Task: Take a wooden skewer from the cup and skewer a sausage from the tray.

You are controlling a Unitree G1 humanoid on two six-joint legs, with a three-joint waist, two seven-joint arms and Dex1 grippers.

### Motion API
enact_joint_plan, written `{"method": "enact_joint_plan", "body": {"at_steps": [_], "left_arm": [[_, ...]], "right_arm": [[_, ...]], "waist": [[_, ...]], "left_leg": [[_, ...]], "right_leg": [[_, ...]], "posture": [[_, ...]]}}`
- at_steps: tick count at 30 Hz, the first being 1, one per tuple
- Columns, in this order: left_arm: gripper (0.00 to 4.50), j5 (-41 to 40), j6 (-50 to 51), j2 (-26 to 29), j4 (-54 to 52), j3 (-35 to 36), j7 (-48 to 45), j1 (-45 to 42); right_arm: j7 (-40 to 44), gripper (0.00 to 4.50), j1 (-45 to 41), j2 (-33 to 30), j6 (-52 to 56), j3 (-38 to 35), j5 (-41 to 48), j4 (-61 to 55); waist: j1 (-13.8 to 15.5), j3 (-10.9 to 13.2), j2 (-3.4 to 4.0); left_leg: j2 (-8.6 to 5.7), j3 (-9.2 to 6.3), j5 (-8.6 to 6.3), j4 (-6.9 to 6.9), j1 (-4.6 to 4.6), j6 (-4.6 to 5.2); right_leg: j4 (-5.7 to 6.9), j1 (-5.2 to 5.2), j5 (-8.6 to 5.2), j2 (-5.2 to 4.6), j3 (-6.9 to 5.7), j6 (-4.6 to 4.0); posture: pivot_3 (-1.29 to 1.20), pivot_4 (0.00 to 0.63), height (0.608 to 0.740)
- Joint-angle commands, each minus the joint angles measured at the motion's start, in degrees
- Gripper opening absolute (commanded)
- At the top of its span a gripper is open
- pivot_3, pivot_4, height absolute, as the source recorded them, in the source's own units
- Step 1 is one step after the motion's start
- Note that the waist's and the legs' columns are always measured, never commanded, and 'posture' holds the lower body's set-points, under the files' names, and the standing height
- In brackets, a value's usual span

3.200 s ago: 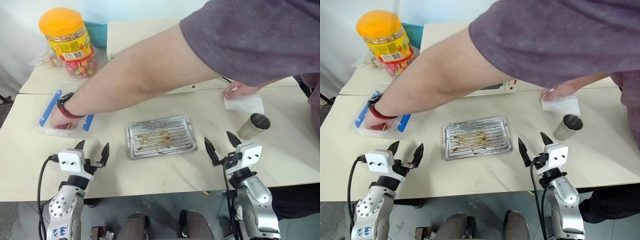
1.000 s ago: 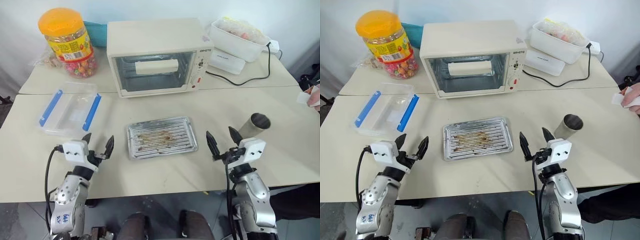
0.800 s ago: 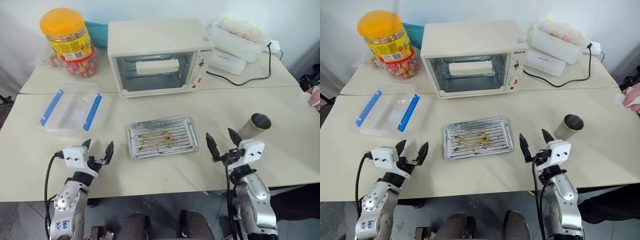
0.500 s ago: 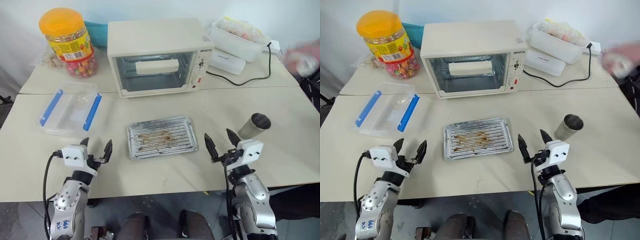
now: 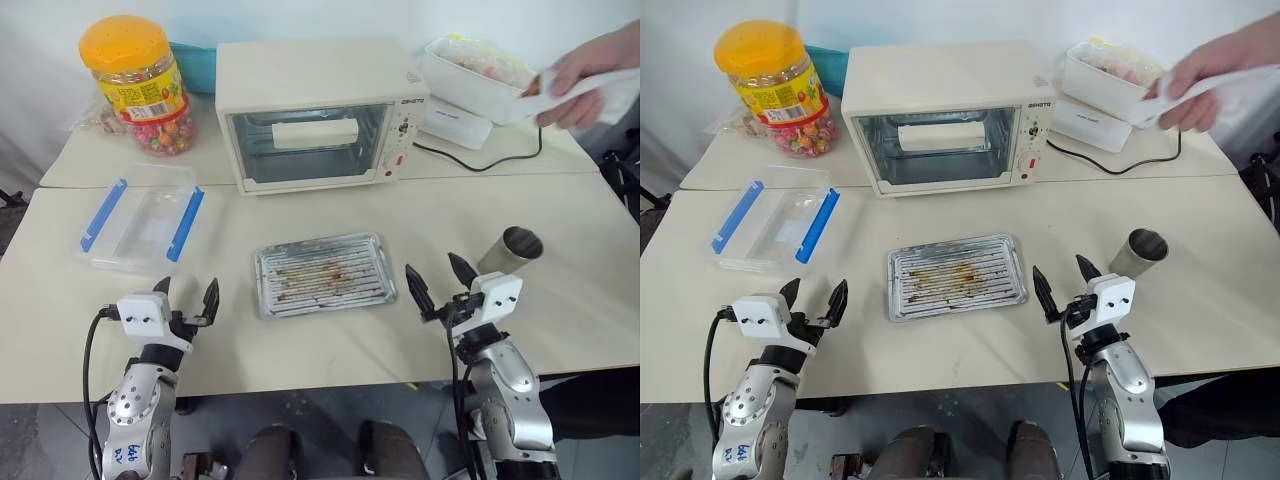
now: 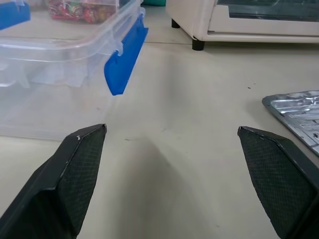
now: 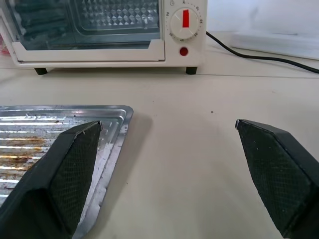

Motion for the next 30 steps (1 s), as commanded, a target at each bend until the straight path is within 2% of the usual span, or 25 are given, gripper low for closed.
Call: {"method": "enact_joint_plan", "body": {"at_steps": [1, 17, 30], "left_arm": [[4.49, 0.2, -1.7, 0.1, -0.4, 0.5, -0.3, 0.3], [4.49, 1.6, -2.6, 1.7, 1.9, -0.2, -2.1, -0.2], [4.49, 2.3, -2.3, 1.2, 0.6, -0.8, -1.2, -0.2]], "right_arm": [[0.4, 4.5, 0.3, -0.7, -0.6, -0.6, 0.4, -1.6], [0.6, 4.5, 2.4, -2.6, 1.2, -1.2, 0.9, -4.5], [1.4, 4.5, 0.1, -2.6, 1.6, -0.1, 1.0, -3.2]], "waist": [[0.0, 0.0, 0.0], [0.0, 0.0, 0.0], [0.0, 0.0, 0.0]], "left_leg": [[0.0, 0.0, 0.0, 0.0, 0.0, 0.0], [0.01, 0.0, 0.0, 0.0, 0.0, 0.0], [0.0, 0.0, 0.0, 0.0, 0.0, 0.0]], "right_leg": [[0.0, 0.0, 0.0, 0.0, 0.0, 0.0], [0.01, 0.0, 0.0, 0.0, -0.01, 0.0], [0.0, 0.0, 0.0, 0.0, -0.01, 0.0]], "posture": [[0.0, 0.15, 0.74], [0.0, 0.15, 0.74], [0.0, 0.15, 0.74]]}}
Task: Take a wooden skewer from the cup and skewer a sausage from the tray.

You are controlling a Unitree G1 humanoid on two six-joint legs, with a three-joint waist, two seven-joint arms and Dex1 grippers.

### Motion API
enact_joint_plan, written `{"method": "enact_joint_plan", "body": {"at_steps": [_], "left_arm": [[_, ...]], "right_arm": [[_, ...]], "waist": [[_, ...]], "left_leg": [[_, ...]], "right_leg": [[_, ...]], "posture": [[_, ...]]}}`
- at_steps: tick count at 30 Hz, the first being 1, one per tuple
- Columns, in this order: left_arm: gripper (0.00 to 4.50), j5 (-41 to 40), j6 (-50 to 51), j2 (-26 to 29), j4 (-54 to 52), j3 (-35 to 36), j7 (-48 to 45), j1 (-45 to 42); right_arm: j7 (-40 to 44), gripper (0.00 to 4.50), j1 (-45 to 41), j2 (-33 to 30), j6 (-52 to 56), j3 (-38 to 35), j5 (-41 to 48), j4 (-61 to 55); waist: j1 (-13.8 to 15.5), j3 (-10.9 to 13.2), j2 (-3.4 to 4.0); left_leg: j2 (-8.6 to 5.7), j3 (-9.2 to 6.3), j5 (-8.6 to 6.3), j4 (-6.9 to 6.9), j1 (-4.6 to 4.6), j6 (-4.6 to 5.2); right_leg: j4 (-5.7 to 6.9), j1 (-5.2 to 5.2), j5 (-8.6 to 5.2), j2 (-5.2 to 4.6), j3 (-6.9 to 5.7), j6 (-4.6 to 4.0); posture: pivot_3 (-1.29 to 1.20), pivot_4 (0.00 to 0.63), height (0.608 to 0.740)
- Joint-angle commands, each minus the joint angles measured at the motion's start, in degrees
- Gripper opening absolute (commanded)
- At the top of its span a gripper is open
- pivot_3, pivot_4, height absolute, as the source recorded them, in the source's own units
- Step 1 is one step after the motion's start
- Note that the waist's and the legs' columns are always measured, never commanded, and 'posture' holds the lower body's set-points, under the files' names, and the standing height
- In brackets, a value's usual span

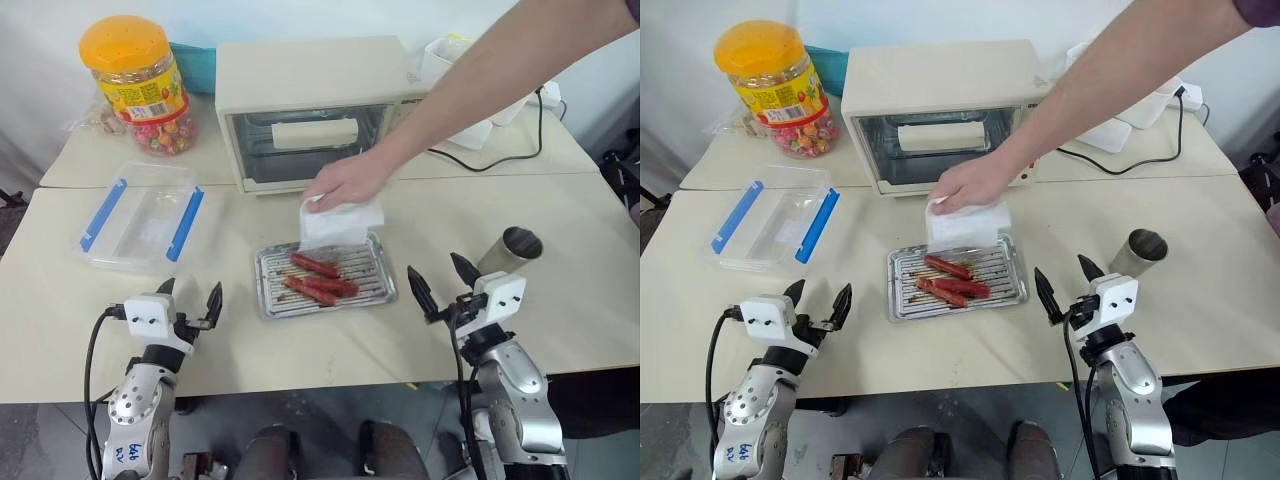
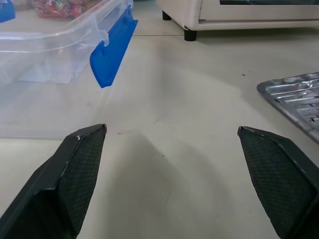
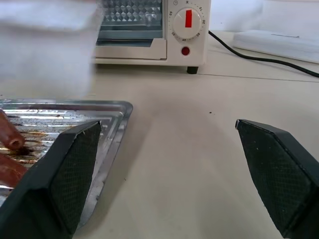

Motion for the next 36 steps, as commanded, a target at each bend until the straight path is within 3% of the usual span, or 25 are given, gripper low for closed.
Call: {"method": "enact_joint_plan", "body": {"at_steps": [1, 16, 36], "left_arm": [[4.49, 0.4, -0.5, 0.2, -1.9, -0.2, 0.0, 0.0], [4.49, 0.8, 0.1, 1.0, -3.9, 0.2, 0.1, 1.4], [4.49, 0.5, 0.5, 1.9, -3.2, 1.0, 0.0, 0.4]], "right_arm": [[1.0, 4.5, -0.3, -0.6, 0.1, 0.0, 0.8, -1.4], [4.5, 4.5, 0.9, -2.3, -0.4, -1.2, 1.6, -0.7], [2.9, 4.5, 0.6, -0.7, -1.3, -0.1, 0.4, -0.2]], "waist": [[0.0, 0.0, 0.0], [0.0, 0.0, 0.0], [0.0, 0.0, 0.0]], "left_leg": [[0.0, 0.0, 0.0, 0.0, 0.0, 0.0], [-0.01, 0.0, 0.0, 0.0, 0.0, 0.0], [0.0, 0.0, 0.0, 0.0, 0.0, 0.0]], "right_leg": [[0.0, 0.0, 0.0, 0.0, 0.0, 0.0], [0.0, 0.0, 0.0, -0.01, 0.0, 0.0], [0.0, 0.0, 0.0, 0.0, 0.0, 0.0]], "posture": [[0.0, 0.15, 0.74], [0.0, 0.15, 0.74], [0.0, 0.15, 0.74]]}}
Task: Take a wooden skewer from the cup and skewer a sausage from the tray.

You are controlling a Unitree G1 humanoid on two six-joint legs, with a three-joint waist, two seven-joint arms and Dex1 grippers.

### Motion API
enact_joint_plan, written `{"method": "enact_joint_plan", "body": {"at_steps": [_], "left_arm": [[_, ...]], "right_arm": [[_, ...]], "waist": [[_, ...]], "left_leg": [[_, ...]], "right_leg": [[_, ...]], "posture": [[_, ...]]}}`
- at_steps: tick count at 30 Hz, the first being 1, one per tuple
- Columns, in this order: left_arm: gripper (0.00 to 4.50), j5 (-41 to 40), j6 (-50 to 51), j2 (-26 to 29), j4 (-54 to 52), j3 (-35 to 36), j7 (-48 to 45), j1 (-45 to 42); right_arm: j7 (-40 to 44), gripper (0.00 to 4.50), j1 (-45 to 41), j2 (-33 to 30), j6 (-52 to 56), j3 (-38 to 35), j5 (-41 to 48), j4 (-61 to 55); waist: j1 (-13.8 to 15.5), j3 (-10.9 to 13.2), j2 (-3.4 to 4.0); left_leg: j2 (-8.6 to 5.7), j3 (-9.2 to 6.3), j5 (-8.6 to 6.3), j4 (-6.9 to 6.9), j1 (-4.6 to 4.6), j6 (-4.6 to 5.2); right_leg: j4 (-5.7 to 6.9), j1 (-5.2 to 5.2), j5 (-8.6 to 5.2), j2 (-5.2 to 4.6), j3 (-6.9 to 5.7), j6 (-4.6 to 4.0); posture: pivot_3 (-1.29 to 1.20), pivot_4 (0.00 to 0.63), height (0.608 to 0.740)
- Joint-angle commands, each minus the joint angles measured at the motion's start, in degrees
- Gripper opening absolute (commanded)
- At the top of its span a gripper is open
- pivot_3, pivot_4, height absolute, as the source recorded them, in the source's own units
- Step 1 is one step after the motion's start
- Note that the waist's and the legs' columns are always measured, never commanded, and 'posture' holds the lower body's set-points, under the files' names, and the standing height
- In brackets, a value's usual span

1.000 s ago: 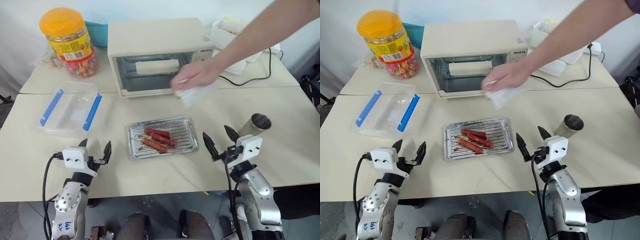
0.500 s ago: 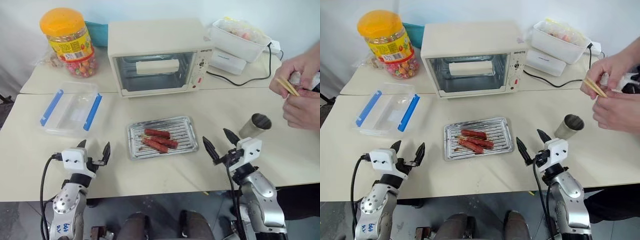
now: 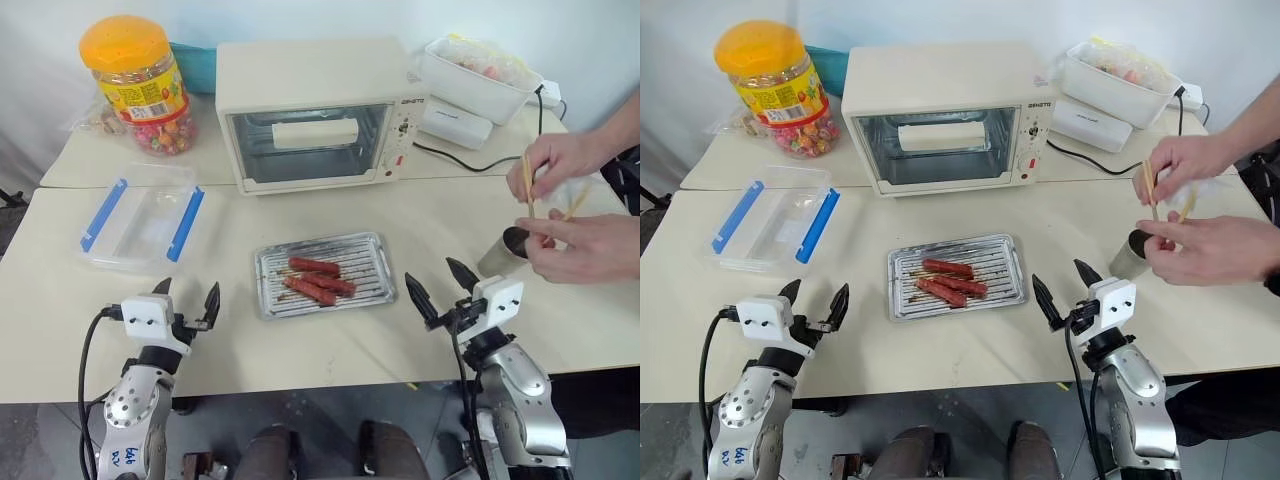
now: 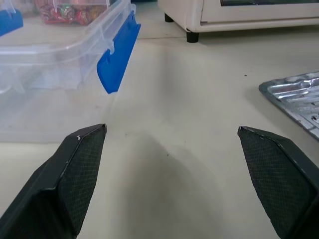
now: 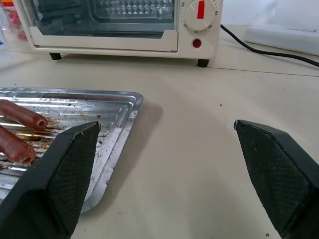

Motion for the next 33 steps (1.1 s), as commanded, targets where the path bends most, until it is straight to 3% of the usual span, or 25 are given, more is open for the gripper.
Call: {"method": "enact_joint_plan", "body": {"at_steps": [1, 14, 33], "left_arm": [[4.49, -0.2, -0.3, 0.7, -0.9, 1.0, -0.2, -0.3], [4.49, 0.2, -1.1, 0.8, 1.9, 0.6, -0.3, -3.4], [4.49, -3.7, 0.7, 0.6, -4.7, 0.7, -3.2, 2.5]], "right_arm": [[-0.3, 4.5, -0.1, 0.1, -1.1, -0.1, -0.2, -1.1], [-1.0, 4.5, -0.7, 0.1, -2.2, -0.6, -0.7, 0.0], [3.2, 4.5, -1.5, -2.9, -2.9, -1.4, 0.3, 1.6]], "waist": [[0.0, 0.0, 0.0], [0.0, 0.0, 0.0], [0.0, 0.0, 0.0]], "left_leg": [[0.0, 0.0, 0.0, 0.0, 0.0, 0.0], [-0.01, 0.0, 0.0, 0.0, 0.01, 0.0], [0.01, 0.0, 0.0, 0.0, 0.0, 0.0]], "right_leg": [[0.0, 0.0, 0.0, 0.0, 0.0, 0.0], [0.01, 0.0, 0.0, 0.01, -0.01, 0.0], [-0.01, 0.0, 0.0, 0.0, 0.0, 0.0]], "posture": [[0.0, 0.15, 0.74], [0.0, 0.15, 0.74], [0.0, 0.15, 0.74]]}}
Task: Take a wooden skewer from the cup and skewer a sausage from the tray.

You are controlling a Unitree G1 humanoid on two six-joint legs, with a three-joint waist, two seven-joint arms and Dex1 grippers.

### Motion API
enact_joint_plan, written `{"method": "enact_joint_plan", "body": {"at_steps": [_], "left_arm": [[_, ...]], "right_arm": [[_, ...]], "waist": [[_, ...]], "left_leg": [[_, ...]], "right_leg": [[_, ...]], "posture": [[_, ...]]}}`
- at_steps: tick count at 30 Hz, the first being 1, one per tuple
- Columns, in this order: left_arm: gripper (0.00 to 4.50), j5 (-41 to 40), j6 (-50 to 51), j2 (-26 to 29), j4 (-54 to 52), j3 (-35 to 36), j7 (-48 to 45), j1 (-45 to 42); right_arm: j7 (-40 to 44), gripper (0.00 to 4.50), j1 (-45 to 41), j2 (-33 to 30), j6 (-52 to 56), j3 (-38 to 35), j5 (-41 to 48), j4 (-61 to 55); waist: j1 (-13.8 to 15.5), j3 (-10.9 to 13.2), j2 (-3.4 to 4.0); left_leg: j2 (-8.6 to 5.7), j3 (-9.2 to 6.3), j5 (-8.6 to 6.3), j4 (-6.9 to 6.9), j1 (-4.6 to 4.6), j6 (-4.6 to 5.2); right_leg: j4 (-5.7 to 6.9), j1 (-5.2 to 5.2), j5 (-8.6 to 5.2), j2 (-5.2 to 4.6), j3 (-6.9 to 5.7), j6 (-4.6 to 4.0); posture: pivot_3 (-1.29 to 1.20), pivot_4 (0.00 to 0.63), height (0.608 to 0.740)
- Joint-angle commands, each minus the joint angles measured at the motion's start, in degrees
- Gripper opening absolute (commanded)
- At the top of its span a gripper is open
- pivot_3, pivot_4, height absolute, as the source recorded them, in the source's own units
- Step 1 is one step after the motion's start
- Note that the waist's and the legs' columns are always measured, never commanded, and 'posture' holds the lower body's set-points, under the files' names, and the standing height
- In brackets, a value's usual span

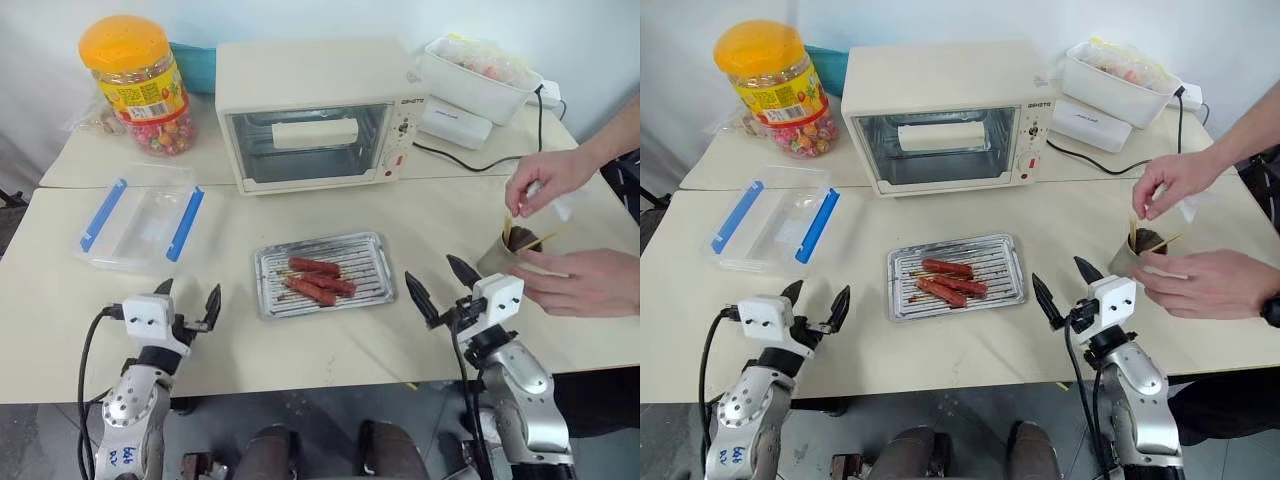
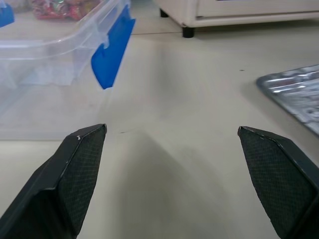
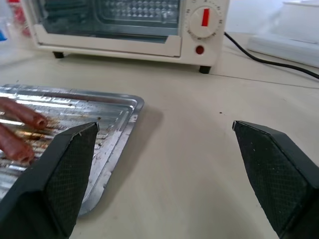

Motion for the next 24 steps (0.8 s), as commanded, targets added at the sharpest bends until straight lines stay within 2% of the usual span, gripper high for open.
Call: {"method": "enact_joint_plan", "body": {"at_steps": [1, 10, 23, 24], "left_arm": [[4.49, -0.5, -0.2, -0.5, -4.0, 1.1, 1.0, 1.0], [4.49, 1.0, 0.8, -3.0, -5.8, 2.3, 6.4, 2.9], [4.49, 1.3, -0.2, -2.0, -2.6, 1.9, 5.1, 0.0], [4.49, 1.3, -0.3, -2.0, -2.4, 1.9, 5.0, -0.3]], "right_arm": [[0.7, 4.5, -2.0, -0.7, -2.2, -1.5, 0.4, 2.8], [-4.4, 4.5, -5.2, 3.6, -7.3, -1.9, -1.8, 8.0], [-6.1, 4.5, -5.5, 5.4, -7.9, -1.4, -2.7, 8.6], [-6.1, 4.5, -5.4, 5.4, -8.0, -1.4, -2.7, 8.5]], "waist": [[-0.1, 0.0, -0.01], [0.0, 0.0, -0.01], [-0.1, 0.0, 0.03], [-0.2, 0.0, 0.13]], "left_leg": [[0.0, 0.0, 0.0, 0.0, 0.0, 0.0], [0.0, 0.0, 0.0, 0.0, -0.01, 0.0], [-0.01, 0.0, 0.0, 0.0, 0.0, 0.0], [-0.15, -0.45, 0.06, -0.1, -0.05, 0.09]], "right_leg": [[0.0, 0.0, 0.0, 0.0, 0.0, 0.0], [0.0, 0.0, 0.0, 0.01, -0.01, 0.0], [0.01, 0.0, 0.0, 0.0, 0.01, 0.0], [-0.33, 0.45, 0.0, -0.13, -0.4, 0.01]], "posture": [[0.0, 0.15, 0.74], [0.0, 0.15, 0.74], [0.0, 0.15, 0.74], [0.0, 0.15, 0.74]]}}
